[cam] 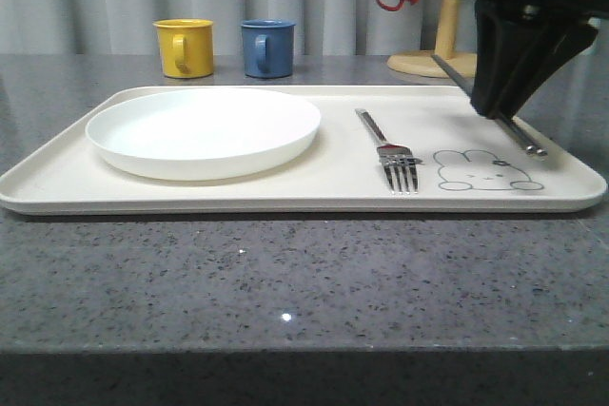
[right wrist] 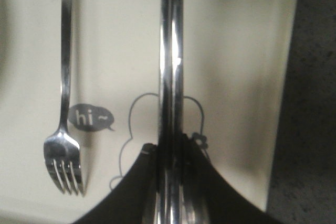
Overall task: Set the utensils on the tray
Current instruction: 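Lay the chopsticks beside the fork and open the right gripper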
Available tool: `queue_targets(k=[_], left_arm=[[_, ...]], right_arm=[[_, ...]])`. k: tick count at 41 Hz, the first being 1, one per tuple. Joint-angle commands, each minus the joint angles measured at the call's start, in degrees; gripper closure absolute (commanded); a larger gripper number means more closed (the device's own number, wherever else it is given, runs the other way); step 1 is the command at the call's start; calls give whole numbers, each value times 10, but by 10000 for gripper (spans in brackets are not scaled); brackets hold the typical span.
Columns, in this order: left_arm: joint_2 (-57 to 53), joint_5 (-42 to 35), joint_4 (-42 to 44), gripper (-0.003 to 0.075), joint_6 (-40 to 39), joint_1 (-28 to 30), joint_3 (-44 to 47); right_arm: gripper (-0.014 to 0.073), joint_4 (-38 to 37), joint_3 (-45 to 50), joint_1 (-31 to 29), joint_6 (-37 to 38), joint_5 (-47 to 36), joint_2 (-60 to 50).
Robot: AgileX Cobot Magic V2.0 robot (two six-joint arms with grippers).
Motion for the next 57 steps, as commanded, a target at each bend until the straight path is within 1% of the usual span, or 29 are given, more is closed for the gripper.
queue_targets(k=[1, 12, 14, 21, 24, 27, 33, 39, 43, 49, 54, 57], left_arm=[[7, -48, -5, 738, -4, 0, -16], [7, -48, -5, 738, -4, 0, -16], [7, -48, -5, 738, -4, 0, -16], [7, -48, -5, 738, -4, 0, -16], [7, -48, -5, 738, -4, 0, -16], [7, -48, -5, 738, -4, 0, -16], [7, -48, -5, 738, -4, 0, -16], [7, -48, -5, 738, -4, 0, -16], [7, -48, -5, 738, -4, 0, -16], [7, -48, -5, 738, -4, 0, -16], [7, -48, -5, 738, -4, 0, -16], [7, -48, -5, 738, -4, 0, -16]], right_arm=[[567, 13, -13, 1, 5, -36, -7], [561, 22, -13, 1, 5, -45, 22], [529, 22, -13, 1, 5, -45, 22], [333, 24, -13, 1, 5, -43, 22], [282, 25, -13, 1, 5, -39, 20], [260, 25, -14, 0, 5, -33, 15], [261, 0, -33, -12, 5, -11, -6], [261, -52, -65, -59, 1, 26, -30], [263, -83, -70, -107, -25, 39, -40], [263, -93, -69, -192, -79, 72, -33], [263, -93, -69, -260, -121, 72, -21], [263, -93, -69, -283, -138, 71, -13]])
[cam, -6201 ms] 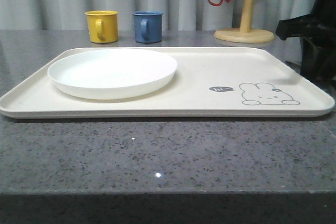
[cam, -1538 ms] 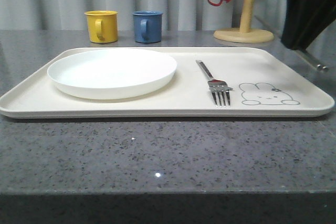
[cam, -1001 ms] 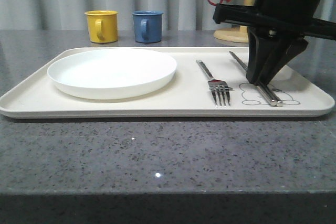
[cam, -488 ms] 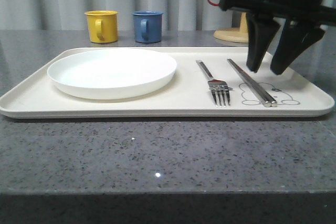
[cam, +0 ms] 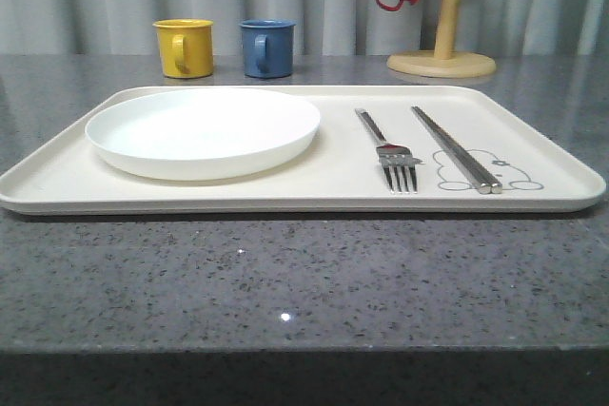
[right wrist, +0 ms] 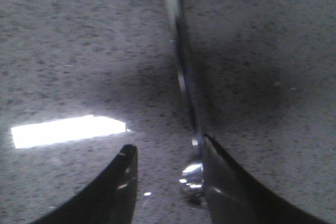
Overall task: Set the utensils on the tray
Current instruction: 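Grasp the silver spoon with the right gripper and lift it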
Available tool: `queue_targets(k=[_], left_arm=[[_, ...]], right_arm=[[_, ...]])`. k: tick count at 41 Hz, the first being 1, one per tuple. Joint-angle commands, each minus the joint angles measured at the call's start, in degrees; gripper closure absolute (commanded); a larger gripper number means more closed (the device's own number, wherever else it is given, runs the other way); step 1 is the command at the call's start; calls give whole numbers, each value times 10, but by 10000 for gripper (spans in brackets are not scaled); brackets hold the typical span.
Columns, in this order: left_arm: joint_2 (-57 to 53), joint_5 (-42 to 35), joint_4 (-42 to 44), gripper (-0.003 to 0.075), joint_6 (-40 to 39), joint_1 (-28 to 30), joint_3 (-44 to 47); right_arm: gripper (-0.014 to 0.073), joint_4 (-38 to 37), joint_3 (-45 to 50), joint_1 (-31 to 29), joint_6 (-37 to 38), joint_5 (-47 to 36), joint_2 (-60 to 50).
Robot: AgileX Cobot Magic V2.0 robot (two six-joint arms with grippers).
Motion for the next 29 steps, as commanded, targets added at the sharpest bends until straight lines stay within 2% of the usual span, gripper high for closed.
queue_targets(k=[1, 24, 29], left_arm=[[7, -48, -5, 738, -4, 0, -16], [7, -48, -5, 738, -4, 0, -16], [7, -48, -5, 738, -4, 0, -16]], right_arm=[[263, -7, -16, -31, -33, -7, -11], [270, 10, -16, -43, -44, -31, 68], [393, 14, -16, -43, -44, -30, 68]])
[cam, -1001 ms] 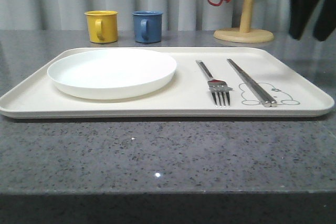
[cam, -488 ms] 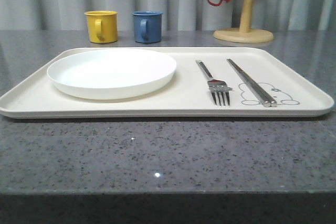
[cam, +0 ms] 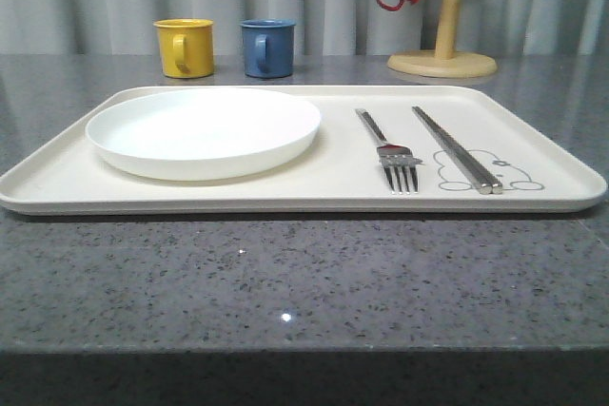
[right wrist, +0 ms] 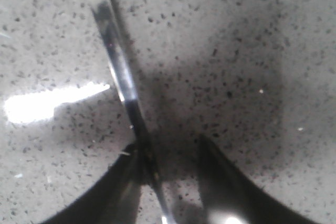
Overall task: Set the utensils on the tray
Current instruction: 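Grasp the silver spoon with the right gripper and lift it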
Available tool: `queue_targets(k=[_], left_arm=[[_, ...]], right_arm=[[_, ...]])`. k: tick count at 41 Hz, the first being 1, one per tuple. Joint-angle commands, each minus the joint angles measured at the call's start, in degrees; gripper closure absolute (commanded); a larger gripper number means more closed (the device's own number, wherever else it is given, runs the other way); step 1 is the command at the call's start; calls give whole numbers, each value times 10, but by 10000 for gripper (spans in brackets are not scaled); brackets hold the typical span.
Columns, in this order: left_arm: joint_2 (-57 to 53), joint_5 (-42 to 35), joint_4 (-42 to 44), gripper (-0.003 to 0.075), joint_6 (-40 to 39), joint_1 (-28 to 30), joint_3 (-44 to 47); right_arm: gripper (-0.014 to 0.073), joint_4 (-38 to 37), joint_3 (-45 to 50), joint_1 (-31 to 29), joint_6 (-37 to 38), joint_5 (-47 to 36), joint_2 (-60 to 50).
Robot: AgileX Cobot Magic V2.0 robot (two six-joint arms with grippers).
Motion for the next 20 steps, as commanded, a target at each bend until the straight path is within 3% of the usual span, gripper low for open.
queue_targets(k=[1, 8, 20], left_arm=[[7, -48, -5, 738, -4, 0, -16], [7, -48, -5, 738, -4, 0, -16], [7, -48, -5, 738, -4, 0, -16]], right_arm=[[436, 3, -16, -3, -7, -6, -25], [638, 3, -16, -3, -7, 1, -26], [653, 15, -20, -3, -7, 13, -76]])
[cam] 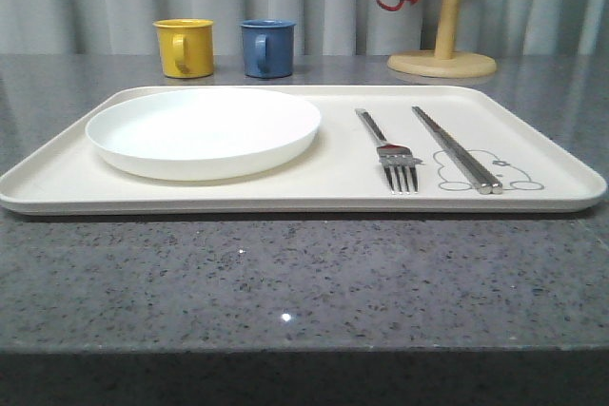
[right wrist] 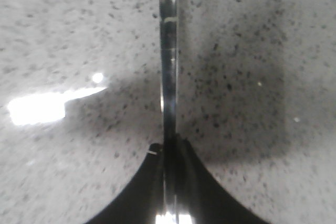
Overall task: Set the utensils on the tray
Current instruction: 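Grasp the silver spoon with the right gripper and lift it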
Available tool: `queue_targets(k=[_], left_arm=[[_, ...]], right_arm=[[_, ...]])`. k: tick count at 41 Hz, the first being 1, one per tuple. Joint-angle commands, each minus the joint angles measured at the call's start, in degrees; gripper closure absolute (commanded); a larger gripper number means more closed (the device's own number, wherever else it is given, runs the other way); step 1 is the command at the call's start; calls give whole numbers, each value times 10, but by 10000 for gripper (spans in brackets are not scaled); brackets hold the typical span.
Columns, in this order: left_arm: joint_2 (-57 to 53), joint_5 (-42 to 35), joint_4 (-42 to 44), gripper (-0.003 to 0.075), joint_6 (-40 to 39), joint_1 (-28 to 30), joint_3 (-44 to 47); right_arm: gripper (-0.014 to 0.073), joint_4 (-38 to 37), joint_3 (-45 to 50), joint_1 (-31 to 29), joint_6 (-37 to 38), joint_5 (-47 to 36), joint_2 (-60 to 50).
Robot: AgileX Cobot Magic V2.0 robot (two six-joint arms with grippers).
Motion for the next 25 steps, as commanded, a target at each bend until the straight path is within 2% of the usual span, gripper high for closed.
queue_targets(k=[1, 11, 19, 25], left_arm=[[7, -48, -5, 738, -4, 0, -16], [7, -48, -5, 738, -4, 0, -16], [7, -48, -5, 738, -4, 0, -16], [7, -48, -5, 738, -4, 0, -16]], right_arm=[[653, 11, -21, -2, -5, 9, -59], [652, 62, -21, 29, -5, 65, -128], [650, 62, -21, 114, 19, 84, -133], [650, 62, -21, 186, 56, 49, -129]])
